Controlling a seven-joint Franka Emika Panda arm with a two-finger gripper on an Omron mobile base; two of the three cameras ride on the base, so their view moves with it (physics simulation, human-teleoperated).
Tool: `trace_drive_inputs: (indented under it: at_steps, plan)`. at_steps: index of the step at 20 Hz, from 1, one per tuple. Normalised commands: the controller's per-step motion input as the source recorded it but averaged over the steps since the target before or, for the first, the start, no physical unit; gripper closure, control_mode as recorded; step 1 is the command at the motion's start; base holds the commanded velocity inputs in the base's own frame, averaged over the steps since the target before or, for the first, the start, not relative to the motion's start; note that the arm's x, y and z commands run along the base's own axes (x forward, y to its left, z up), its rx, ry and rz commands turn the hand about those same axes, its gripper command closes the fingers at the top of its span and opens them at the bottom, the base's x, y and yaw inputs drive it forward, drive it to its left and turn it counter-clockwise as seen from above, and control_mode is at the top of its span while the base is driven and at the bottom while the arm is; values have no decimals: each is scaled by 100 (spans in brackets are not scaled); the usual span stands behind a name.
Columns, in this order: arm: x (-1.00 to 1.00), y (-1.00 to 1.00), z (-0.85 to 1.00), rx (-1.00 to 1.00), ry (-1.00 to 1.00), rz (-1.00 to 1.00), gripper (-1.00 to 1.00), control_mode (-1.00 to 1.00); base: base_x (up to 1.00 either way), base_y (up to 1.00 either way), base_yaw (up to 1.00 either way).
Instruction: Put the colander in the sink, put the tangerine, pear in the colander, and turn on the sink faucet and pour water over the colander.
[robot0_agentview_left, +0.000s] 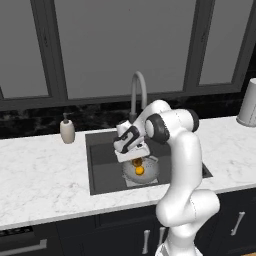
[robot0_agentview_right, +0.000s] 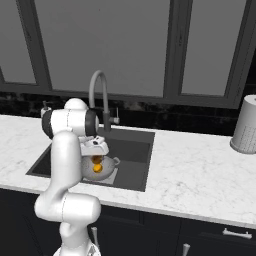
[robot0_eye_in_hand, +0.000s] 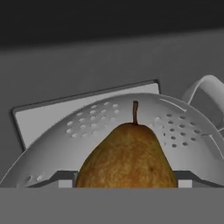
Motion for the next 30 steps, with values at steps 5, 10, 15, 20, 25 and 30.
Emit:
trace_drive_inputs:
  at_steps: [5,10,15,20,25,30]
  plan:
    - [-38,0,-6,0,-16,0,-100,-100,0,0,0]
    - [-42,0,0,1,-14,0,-100,-100,0,0,0]
    - [-25,0,30,1,-11,0,-100,-100,0,0,0]
    - [-29,0,57,0,-12,0,-100,-100,0,0,0]
    - [-54,3,67,0,-5,0,-100,-100,0,0,0]
    - [-74,9,55,2,-3,0,-100,-100,0,0,0]
